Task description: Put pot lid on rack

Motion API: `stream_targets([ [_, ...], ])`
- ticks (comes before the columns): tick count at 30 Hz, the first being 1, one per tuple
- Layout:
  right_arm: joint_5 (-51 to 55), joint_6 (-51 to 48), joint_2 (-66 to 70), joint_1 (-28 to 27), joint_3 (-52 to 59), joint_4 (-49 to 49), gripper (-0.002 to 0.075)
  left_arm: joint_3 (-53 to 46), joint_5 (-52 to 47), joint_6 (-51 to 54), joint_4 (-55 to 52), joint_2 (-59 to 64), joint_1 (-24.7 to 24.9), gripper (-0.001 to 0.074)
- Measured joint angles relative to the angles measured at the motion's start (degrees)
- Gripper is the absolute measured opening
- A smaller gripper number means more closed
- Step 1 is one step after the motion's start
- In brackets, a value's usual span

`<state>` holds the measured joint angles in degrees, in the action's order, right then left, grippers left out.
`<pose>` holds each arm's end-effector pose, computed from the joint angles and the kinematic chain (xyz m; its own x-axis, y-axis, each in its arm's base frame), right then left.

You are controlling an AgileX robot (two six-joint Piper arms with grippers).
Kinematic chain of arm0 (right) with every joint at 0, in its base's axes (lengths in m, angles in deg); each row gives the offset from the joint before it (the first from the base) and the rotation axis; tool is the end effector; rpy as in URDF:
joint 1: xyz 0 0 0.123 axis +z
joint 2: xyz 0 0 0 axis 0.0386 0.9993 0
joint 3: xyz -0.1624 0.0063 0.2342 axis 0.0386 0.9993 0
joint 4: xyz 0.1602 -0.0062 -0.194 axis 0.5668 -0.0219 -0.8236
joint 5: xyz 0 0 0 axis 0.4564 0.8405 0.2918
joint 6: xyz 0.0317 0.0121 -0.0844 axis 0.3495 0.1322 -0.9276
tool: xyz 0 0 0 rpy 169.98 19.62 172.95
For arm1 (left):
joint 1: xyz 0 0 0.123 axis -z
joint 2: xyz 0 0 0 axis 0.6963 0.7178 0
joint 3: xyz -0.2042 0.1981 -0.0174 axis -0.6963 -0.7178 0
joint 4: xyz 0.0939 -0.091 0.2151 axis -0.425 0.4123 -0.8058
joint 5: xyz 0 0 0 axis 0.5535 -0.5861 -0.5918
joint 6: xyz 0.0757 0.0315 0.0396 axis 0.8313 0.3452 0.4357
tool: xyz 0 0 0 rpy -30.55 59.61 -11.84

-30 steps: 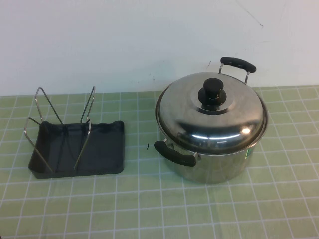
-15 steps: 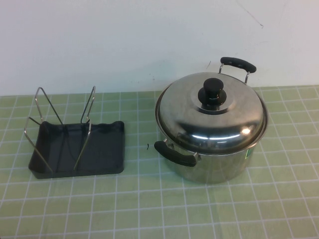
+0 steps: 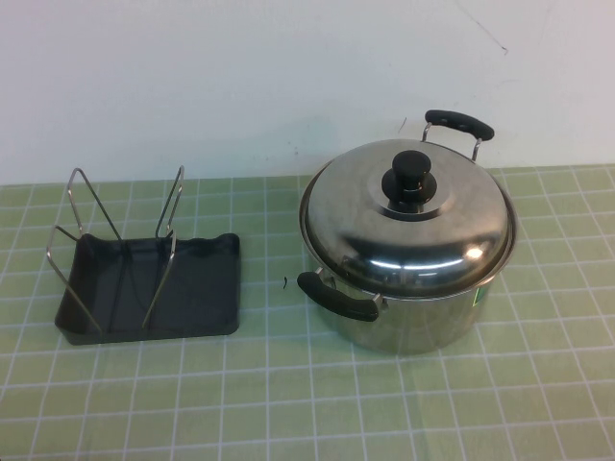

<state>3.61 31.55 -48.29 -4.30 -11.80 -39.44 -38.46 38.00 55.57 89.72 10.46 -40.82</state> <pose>0.0519 -0.0105 0.1758 -0.2653 -0.0001 -0.9642 0.1539 0.9872 -0.0425 0.0537 -0.0039 0.1797 -0.2290 -0.0531 -0.9720 0.0518 0.9964 -0.0666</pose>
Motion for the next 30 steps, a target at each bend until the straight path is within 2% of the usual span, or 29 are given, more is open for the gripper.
stream_targets([
  [9,0.0,-0.1,0.0,0.0,0.0,0.0,-0.0001,0.0,0.08,0.0,0.0,0.0,0.0,-0.0002],
  [16,-4.11,-0.1,0.0,0.0,0.44,0.0,-0.0001,-0.11,5.45,0.0,-0.34,0.0,0.0,-0.0002],
  [20,-10.43,-0.1,0.0,0.0,0.44,-0.09,-0.0001,-0.11,10.66,0.0,-0.43,0.0,0.0,-0.0002],
  [27,-29.95,-0.1,0.0,0.0,0.44,-0.22,-0.0001,-0.11,22.26,0.0,-0.43,0.0,0.0,-0.0002],
  [30,-33.27,-0.71,0.0,0.0,0.44,-0.22,-0.0001,-0.11,29.38,-0.11,-0.6,0.0,0.0,-0.0002],
])
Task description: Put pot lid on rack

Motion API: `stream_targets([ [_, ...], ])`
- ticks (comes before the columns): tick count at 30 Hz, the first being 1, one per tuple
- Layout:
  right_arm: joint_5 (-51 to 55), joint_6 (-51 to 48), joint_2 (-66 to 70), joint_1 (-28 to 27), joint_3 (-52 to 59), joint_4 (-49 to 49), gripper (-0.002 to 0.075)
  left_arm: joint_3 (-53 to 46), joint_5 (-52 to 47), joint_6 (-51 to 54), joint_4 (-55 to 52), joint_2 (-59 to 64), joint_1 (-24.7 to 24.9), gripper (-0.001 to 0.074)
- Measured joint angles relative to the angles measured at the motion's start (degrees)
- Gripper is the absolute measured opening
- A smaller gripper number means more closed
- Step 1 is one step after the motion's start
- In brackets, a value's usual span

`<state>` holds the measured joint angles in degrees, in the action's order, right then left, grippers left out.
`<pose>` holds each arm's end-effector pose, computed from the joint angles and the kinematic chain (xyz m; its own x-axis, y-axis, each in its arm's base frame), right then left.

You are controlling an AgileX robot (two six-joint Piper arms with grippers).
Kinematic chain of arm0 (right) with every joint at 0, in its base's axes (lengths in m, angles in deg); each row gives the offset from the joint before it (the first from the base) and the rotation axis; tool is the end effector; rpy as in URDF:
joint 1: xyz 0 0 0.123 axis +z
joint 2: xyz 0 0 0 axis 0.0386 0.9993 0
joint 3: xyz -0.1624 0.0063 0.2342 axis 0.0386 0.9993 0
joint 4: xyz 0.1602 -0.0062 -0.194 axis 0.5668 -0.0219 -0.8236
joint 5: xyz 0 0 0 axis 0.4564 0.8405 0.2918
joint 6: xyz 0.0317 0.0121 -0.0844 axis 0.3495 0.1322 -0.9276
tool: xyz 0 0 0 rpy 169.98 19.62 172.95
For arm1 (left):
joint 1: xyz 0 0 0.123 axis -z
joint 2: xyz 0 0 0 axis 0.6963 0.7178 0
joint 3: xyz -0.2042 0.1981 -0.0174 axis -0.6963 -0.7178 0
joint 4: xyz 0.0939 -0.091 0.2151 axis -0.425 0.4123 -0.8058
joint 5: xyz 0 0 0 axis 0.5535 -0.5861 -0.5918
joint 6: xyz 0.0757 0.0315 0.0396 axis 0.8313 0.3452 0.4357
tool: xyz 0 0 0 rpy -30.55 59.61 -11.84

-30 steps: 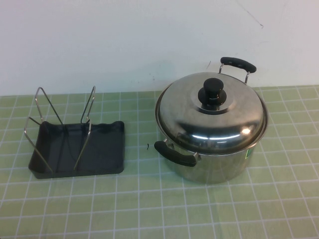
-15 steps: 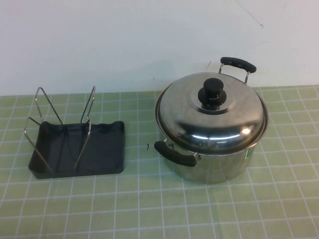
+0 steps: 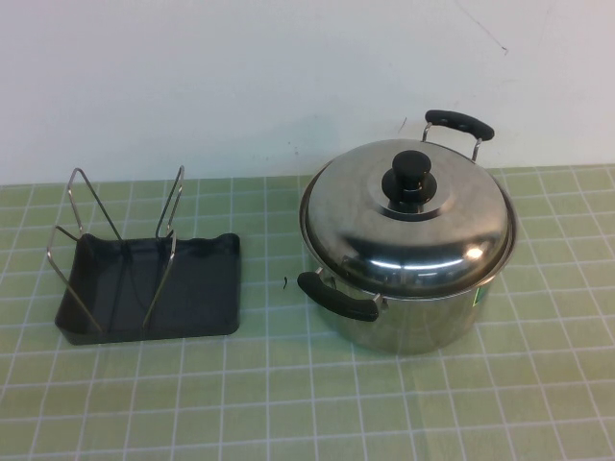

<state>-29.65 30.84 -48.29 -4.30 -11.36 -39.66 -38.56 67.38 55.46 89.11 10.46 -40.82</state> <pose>0.0523 -0.0028 0.2247 0.2904 -0.0848 -0.9531 0.0957 0.9936 -0.0592 0.0526 -0.0026 0.2253 0.2756 -0.0746 -0.9584 0.0703 0.9959 -0.0573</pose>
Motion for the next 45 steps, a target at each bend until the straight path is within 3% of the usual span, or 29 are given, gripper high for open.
stream_targets([
  [8,-3.27,1.82,0.0,0.0,0.0,3.77,-0.0001,0.0,14.97,-1.4,-0.09,0.0,0.0,-0.0002],
  [16,-8.94,5.49,0.0,0.0,0.0,24.2,-0.0001,0.0,22.4,-2.96,-0.21,0.0,0.0,-0.0002],
  [24,-15.27,-0.57,0.0,0.0,-0.17,21.52,-0.0001,0.0,21.72,-7.54,-0.1,0.0,0.0,-0.0002],
  [29,-9.66,-1.45,1.44,0.0,-8.5,8.7,-0.0001,0.0,14.96,-13.32,0.13,0.0,0.0,-0.0002],
  [36,-9.18,-0.1,11.98,0.0,-27.13,-15.42,-0.0001,0.0,13.93,-14.44,0.02,0.0,0.0,-0.0002],
  [41,-10.85,14.57,22.61,0.0,-38.01,-34.5,-0.0001,0.0,13.43,-15.19,-2.52,0.0,0.0,-0.0002],
  [45,-16.7,26.84,34.05,0.0,-43.48,-48.01,-0.0001,0.72,5.35,-16.11,-5.02,0.0,0.0,-0.0002],
])
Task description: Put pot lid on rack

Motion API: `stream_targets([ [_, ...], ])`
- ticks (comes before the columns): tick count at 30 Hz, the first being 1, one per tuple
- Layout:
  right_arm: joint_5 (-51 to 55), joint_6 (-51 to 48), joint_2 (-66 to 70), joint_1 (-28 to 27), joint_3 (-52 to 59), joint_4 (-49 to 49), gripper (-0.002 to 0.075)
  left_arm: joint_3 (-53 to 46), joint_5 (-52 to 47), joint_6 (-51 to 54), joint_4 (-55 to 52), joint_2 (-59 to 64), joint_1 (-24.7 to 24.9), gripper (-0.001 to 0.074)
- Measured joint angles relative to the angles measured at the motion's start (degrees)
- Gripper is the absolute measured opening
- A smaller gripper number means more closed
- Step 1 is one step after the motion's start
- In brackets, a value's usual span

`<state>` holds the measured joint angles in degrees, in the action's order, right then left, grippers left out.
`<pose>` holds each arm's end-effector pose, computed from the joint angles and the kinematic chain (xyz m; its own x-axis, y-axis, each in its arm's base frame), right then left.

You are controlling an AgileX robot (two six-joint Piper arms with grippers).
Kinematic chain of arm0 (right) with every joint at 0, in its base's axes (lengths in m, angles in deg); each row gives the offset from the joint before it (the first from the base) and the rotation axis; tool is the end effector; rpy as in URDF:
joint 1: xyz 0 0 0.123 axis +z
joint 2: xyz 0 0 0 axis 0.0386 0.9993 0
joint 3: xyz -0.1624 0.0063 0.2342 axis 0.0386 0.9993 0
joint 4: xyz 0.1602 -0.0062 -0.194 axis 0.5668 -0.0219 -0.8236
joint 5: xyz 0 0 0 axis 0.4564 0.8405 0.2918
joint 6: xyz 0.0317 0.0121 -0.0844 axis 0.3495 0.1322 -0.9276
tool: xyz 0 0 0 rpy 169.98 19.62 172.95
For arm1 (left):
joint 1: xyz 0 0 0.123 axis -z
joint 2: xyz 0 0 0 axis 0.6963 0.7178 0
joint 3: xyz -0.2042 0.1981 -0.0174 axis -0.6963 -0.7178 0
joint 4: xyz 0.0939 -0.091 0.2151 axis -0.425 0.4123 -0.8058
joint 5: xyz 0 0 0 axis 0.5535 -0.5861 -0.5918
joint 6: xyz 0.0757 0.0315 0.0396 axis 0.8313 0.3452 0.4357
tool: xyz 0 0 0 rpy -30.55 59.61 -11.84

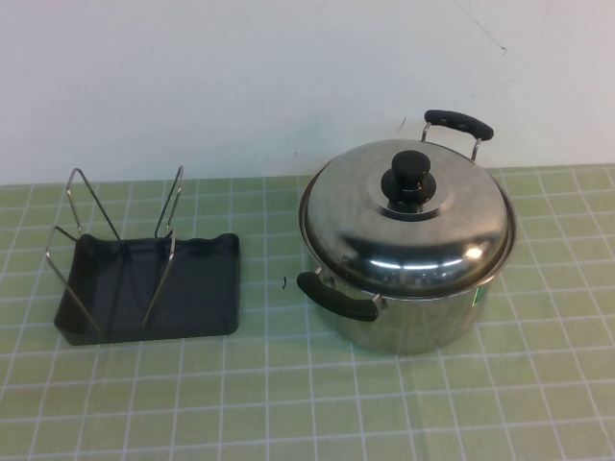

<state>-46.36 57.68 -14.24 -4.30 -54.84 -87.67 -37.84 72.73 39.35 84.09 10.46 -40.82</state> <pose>0.0978 0.0269 0.4332 0.5696 -0.3851 -0.7261 -0.0555 0.8634 -0.5015 0.0487 -0.0045 0.2374 0.3470 -0.2731 -0.8972 0.1692 0.9592 -0.2266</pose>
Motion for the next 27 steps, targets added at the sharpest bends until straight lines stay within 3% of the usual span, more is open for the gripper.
stream_targets([
  [3,-4.23,4.75,8.3,0.0,-1.01,-3.83,-0.0001,1.64,-5.53,-0.08,-0.13,0.0,0.0,-0.0002],
  [10,-12.86,9.87,26.75,3.07,-1.01,-6.25,-0.0001,2.12,-5.9,-0.08,-0.55,0.0,0.0,-0.0002],
  [19,-8.02,-12.65,39.98,21.87,-1.97,11.08,-0.0001,2.12,-6.26,-0.13,-0.77,0.0,0.0,-0.0004],
  [24,-8.05,-17.57,46.62,25.01,-5.43,13.15,0.001,2.12,-6.62,-0.13,-0.77,0.0,0.0,-0.0003],
  [27,-8.05,-16.61,51.12,25.13,-7.58,11.78,0.012,2.12,-6.62,-0.13,-0.77,0.0,0.0,-0.0003],
])
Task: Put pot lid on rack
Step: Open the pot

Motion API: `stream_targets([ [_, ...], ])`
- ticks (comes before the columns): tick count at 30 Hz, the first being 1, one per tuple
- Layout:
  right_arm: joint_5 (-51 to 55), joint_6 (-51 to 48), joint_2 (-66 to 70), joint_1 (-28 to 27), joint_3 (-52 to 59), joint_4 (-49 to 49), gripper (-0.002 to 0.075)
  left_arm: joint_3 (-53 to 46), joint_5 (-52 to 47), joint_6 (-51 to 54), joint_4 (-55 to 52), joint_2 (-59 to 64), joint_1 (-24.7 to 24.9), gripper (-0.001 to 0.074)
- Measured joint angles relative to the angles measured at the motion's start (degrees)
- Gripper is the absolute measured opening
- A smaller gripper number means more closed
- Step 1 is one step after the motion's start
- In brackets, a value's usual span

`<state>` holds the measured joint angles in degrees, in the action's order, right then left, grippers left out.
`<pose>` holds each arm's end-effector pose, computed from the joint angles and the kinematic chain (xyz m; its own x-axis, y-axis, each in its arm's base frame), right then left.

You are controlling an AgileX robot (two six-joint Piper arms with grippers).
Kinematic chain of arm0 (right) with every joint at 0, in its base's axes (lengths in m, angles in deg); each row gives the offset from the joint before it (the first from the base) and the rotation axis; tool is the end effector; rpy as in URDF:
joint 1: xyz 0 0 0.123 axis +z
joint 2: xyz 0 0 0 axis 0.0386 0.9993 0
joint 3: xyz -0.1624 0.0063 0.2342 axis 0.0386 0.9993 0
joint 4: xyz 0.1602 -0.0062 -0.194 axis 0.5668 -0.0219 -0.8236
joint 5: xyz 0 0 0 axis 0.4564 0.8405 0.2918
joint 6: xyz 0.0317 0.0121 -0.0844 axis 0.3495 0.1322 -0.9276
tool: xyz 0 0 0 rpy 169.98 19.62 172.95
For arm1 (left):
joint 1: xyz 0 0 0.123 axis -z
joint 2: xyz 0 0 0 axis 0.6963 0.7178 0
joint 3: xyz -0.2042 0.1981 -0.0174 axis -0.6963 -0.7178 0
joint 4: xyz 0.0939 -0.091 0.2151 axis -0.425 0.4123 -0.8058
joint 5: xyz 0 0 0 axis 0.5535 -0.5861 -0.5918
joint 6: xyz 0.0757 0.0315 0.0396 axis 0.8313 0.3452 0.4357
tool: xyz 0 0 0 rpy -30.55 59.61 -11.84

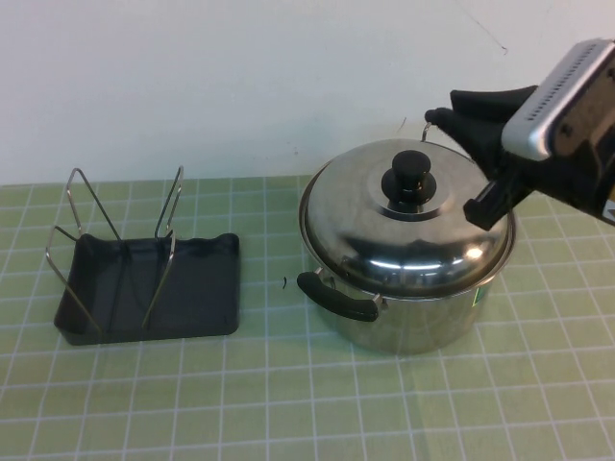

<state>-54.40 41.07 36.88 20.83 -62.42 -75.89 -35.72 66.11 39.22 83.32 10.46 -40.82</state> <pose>0.2914 0.1398 0.3004 0.2516 -0.2778 -0.9271 -0.6525 0.6588 -0.3744 0.0494 -0.0041 0.2398 0.2788 -0.2568 -0.9254 0.1428 0.9640 -0.2245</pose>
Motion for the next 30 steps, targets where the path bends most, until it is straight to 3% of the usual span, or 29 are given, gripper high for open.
stream_targets([
  [5,0.45,7.73,5.34,0.0,-3.58,-0.82,0.0549,0.0,-0.25,-0.92,0.13,0.0,0.0,-0.0003],
  [8,0.55,9.81,7.46,0.0,-5.25,-0.95,0.0646,0.64,-1.18,-5.98,0.34,0.0,0.0,-0.0003],
  [18,-0.24,10.45,14.6,0.0,-6.01,-0.98,0.069,14.4,-3.89,-10.56,-7.68,9.61,0.0,-0.0003],
  [30,-1.28,10.45,18.17,0.0,-6.01,0.53,0.0682,15.19,8.38,-21.71,-11.75,21.21,0.0,-0.0003],
])
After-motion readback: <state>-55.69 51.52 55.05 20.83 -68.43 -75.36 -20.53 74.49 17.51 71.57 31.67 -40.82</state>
